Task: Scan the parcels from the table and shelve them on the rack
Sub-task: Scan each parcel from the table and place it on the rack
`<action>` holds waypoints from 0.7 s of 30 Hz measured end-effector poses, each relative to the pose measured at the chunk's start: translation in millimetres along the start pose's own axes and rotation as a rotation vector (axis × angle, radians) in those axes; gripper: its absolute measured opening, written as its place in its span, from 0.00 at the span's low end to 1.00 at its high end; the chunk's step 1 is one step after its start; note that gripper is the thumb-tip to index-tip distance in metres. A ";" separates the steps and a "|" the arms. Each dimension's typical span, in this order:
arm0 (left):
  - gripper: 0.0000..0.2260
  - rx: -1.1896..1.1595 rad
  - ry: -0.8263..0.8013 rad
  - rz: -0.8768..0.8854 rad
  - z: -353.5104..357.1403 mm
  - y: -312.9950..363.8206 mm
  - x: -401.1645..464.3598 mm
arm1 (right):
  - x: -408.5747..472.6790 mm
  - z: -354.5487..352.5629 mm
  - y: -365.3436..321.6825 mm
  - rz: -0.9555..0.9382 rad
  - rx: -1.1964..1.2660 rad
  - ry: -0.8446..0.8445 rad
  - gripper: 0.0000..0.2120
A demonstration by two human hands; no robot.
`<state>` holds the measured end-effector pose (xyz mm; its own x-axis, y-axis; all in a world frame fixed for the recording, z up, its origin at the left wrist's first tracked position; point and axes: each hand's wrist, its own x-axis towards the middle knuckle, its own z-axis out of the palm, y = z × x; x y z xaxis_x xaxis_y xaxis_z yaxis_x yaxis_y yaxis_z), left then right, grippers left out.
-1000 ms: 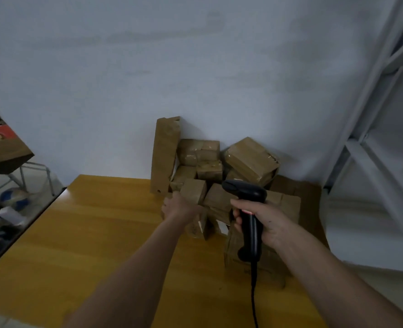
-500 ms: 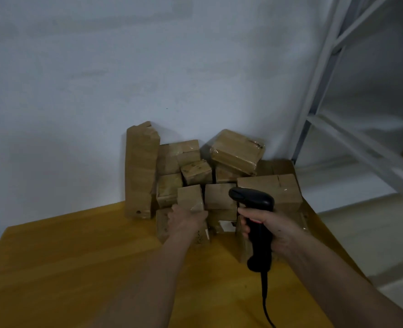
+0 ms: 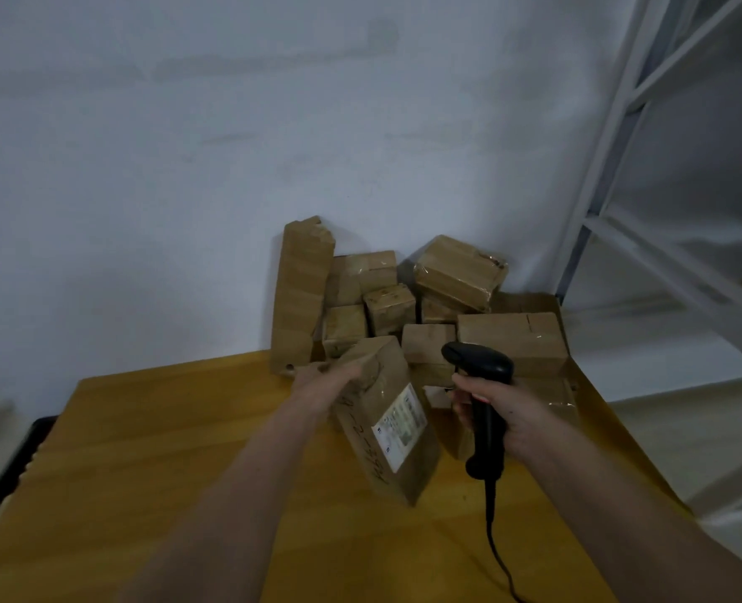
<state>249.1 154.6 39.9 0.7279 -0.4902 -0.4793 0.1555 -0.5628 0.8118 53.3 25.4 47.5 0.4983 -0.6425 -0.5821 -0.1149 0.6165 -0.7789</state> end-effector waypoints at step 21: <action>0.24 -0.781 -0.143 0.039 5.6 -22.6 -47.4 | -33.1 -7.9 -29.3 -0.233 -0.146 0.073 0.12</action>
<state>207.4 186.9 42.4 0.6577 -0.6106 -0.4412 0.5937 0.0597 0.8025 33.4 24.9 87.7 0.4630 -0.7936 -0.3949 -0.1297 0.3800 -0.9158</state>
